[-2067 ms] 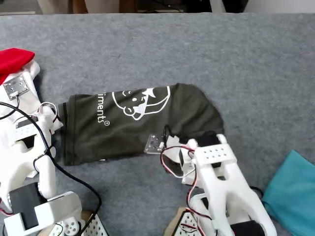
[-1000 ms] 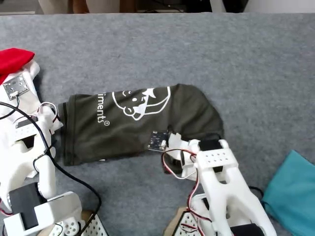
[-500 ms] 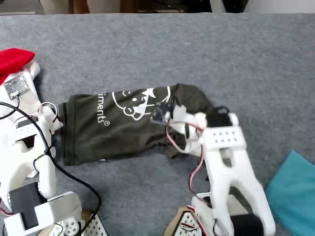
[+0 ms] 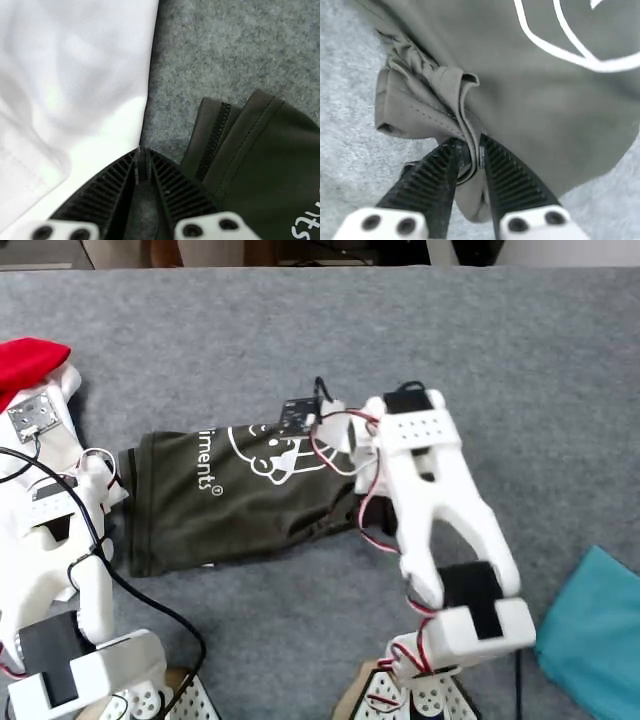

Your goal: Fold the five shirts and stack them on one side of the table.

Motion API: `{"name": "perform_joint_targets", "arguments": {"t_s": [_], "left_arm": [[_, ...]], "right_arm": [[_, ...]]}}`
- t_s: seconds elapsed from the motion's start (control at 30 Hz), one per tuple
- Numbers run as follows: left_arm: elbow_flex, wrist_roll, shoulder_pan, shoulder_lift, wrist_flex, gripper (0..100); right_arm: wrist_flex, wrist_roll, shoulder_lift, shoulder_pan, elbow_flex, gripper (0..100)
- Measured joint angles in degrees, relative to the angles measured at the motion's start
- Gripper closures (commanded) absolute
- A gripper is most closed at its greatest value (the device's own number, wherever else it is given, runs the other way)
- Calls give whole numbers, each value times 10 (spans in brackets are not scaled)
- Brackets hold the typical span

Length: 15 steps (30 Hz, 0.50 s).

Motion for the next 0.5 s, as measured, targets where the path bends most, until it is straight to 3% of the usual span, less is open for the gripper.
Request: {"name": "perform_joint_targets", "arguments": {"t_s": [0.17, 0.5], "left_arm": [[0, 0, 0, 0, 0, 980], [0, 0, 0, 0, 0, 980]], "right_arm": [[25, 28, 55, -2, -68, 833], [42, 31, 86, 3, -161, 823]]}}
